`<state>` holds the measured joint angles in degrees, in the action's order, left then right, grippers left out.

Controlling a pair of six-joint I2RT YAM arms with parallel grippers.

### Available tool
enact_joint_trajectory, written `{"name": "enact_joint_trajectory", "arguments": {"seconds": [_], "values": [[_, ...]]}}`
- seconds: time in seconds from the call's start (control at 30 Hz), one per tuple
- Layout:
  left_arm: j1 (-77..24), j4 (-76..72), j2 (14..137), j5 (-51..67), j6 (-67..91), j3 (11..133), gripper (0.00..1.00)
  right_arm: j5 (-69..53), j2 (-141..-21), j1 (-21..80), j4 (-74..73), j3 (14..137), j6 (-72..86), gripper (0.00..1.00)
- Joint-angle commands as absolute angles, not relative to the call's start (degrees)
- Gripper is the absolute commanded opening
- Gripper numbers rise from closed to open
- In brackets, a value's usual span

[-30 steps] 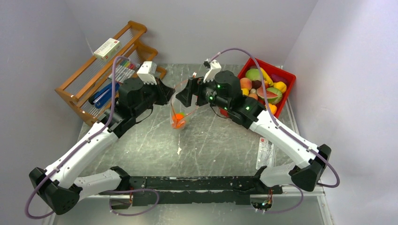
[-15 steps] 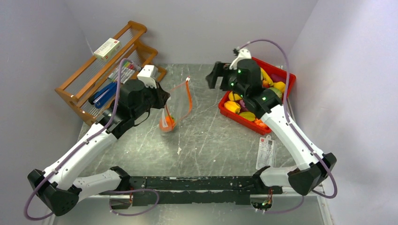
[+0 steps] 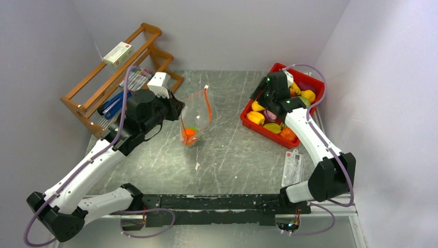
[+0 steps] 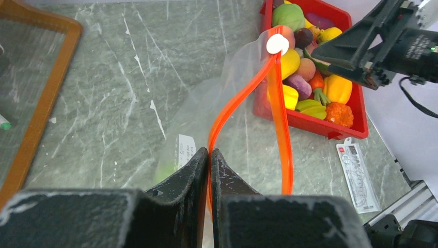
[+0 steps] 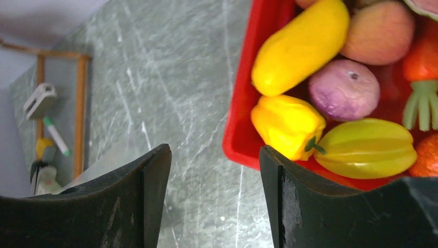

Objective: Place the food in the zip-top bag and seal the zipper
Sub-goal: Pick up the fake fruit from the bin.

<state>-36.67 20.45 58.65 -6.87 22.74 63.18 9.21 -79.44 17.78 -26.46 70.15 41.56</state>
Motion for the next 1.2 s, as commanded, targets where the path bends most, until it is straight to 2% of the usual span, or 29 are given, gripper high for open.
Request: {"name": "enact_joint_trajectory", "arguments": {"seconds": [0.0,0.27,0.6,0.9,1.17], "values": [[-37.0,18.33,55.85,-6.5,23.05,62.24,0.07,15.35,-80.86,15.48,-28.08,69.67,50.92,0.63],[-37.0,17.95,54.71,-5.57,23.68,61.82,0.07,19.81,-84.74,11.51,-27.47,67.99,59.83,0.57],[-37.0,18.5,54.0,-4.17,24.77,61.57,0.07,13.79,-90.9,7.71,-19.08,65.28,71.79,0.49],[-36.98,18.84,54.01,-3.85,25.06,61.91,0.07,8.56,-97.88,6.49,-19.18,66.87,77.88,0.49],[-37.0,19.11,52.6,-4.19,25.55,60.81,0.07,6.43,-98.26,5.41,-13.77,63.3,79.99,0.5]]}}
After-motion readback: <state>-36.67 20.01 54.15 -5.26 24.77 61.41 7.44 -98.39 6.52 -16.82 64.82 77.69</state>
